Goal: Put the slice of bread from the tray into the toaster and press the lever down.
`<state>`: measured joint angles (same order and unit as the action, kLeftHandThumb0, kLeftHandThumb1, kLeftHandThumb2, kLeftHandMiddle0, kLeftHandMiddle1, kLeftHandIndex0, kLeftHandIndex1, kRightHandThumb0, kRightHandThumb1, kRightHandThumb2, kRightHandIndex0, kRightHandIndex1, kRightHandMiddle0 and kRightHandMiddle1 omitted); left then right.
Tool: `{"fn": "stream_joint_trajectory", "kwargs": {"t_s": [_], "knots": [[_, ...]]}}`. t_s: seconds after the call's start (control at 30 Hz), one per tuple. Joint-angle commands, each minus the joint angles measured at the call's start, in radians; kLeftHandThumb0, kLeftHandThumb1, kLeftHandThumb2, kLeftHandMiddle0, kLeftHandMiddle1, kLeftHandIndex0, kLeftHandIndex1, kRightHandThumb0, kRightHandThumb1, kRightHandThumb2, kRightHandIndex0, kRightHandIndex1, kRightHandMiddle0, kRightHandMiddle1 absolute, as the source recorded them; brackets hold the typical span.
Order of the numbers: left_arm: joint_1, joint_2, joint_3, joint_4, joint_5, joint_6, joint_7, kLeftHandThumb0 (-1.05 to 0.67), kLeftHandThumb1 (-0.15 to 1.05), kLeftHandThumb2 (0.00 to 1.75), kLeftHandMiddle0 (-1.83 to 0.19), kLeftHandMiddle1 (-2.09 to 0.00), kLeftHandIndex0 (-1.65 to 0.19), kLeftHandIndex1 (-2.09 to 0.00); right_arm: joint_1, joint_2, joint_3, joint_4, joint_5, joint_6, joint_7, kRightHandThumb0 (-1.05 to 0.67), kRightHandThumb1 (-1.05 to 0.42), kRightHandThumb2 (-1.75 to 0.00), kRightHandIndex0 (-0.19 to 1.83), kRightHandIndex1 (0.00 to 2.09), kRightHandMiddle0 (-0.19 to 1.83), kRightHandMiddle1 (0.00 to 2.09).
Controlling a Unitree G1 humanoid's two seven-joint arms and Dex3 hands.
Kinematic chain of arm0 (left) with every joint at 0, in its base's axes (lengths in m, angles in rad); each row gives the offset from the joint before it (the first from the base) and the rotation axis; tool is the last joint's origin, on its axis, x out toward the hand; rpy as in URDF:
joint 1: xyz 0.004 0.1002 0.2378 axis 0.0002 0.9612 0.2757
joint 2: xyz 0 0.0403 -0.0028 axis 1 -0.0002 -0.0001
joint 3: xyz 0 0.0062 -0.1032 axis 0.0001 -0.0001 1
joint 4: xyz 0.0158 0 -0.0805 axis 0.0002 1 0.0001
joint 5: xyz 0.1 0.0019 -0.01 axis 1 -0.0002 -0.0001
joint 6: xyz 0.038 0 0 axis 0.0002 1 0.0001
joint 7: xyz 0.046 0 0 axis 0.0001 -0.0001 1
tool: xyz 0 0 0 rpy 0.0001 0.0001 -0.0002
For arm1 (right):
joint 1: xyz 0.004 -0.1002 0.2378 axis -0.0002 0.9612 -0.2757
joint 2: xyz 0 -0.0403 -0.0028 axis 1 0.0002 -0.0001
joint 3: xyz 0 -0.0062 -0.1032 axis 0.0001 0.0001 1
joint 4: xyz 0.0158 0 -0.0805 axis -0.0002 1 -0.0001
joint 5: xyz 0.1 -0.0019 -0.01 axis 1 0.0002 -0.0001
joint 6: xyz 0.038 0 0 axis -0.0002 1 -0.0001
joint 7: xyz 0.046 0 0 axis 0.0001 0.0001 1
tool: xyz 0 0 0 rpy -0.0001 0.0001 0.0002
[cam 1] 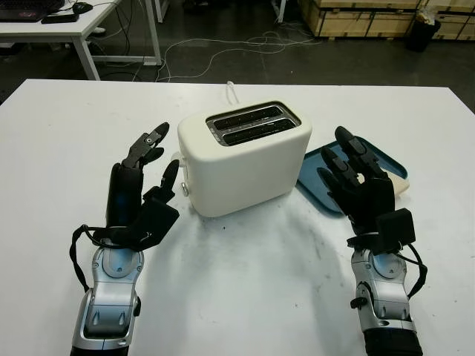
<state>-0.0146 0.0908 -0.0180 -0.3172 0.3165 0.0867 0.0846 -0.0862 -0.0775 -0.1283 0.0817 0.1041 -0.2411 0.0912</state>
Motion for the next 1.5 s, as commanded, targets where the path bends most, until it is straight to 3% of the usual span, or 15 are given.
{"fn": "stream_joint_trajectory", "kwargs": {"t_s": [0.0, 0.37, 0.6, 1.07, 1.2, 1.47], "knots": [[0.001, 0.002, 0.0, 0.001, 0.0, -0.006, 0.005, -0.46, 0.92, 0.52, -0.21, -0.82, -0.43, -0.11, -0.016, -0.003, -0.005, -0.003, 0.01, 0.004, 0.001, -0.61, -0.92, -0.03, 0.5, 0.0, 0.46, 0.0], [0.007, 0.004, 0.003, -0.011, 0.006, -0.004, 0.007, -0.46, 0.92, 0.53, -0.2, -0.85, -0.44, -0.11, -0.019, -0.006, 0.002, 0.009, 0.019, -0.011, 0.032, -0.6, -0.92, -0.02, 0.48, 0.0, 0.45, 0.0], [0.002, -0.004, 0.002, -0.001, -0.006, -0.011, 0.006, -0.45, 0.92, 0.53, -0.19, -0.85, -0.43, -0.1, -0.003, -0.09, -0.045, -0.018, 0.066, -0.02, 0.132, -0.57, -0.9, -0.01, 0.44, 0.0, 0.41, 0.0], [-0.007, -0.003, 0.0, -0.003, 0.001, -0.002, 0.014, -0.47, 0.92, 0.55, -0.18, -0.88, -0.44, -0.1, 0.064, -0.517, -0.146, 0.159, -0.451, -0.326, -0.077, -0.53, -0.79, 0.0, 0.43, 0.0, 0.41, 0.0], [-0.007, -0.002, 0.0, -0.005, -0.001, -0.002, 0.012, -0.47, 0.92, 0.55, -0.18, -0.89, -0.44, -0.1, 0.089, -0.623, -0.126, 0.2, -0.61, -0.311, -0.156, -0.54, -0.79, 0.0, 0.34, 0.0, 0.35, 0.0], [-0.011, 0.001, 0.0, -0.001, -0.004, -0.01, 0.012, -0.46, 0.92, 0.56, -0.18, -0.9, -0.44, -0.1, 0.068, -0.754, -0.019, 0.301, -0.861, -0.253, -0.32, -0.47, -0.74, 0.0, 0.26, 0.0, 0.29, 0.0]]}}
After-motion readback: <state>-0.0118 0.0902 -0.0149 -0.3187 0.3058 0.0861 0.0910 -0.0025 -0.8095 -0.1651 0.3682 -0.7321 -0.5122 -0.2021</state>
